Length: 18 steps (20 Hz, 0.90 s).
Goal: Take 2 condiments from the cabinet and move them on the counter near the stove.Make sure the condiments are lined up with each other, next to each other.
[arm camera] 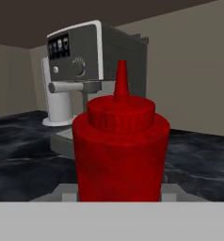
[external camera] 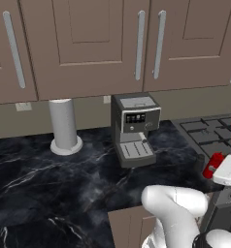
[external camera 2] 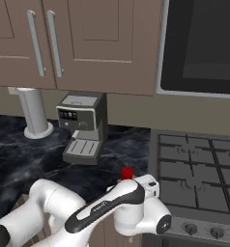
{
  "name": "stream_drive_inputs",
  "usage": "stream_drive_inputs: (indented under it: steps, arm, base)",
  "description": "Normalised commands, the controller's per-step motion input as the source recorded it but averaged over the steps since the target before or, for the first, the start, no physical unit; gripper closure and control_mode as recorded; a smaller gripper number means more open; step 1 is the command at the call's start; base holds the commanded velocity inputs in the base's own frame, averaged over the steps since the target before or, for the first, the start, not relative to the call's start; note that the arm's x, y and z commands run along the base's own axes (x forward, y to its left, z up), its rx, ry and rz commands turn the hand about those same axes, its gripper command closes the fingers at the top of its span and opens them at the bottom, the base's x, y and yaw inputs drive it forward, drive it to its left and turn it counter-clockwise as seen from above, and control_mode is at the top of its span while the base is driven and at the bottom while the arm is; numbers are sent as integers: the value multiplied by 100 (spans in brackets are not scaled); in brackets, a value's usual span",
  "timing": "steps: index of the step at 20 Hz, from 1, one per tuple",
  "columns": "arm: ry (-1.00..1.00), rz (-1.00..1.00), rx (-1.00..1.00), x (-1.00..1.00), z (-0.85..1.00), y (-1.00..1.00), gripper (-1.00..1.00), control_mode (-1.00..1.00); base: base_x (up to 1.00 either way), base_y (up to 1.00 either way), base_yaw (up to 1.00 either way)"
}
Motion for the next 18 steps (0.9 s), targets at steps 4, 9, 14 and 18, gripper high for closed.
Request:
stream_drive_inputs:
  steps: [4,9,14,18]
  arm:
    - [0,0,0,10,-18,-22,100,-100]
    - [0,0,0,26,-10,-15,100,-100]
    - [0,0,0,35,-10,-11,100,-100]
    - [0,0,0,20,-21,-15,100,-100]
  base:
    - [0,0,0]
    - [0,0,0]
    - [0,0,0]
    - [0,0,0]
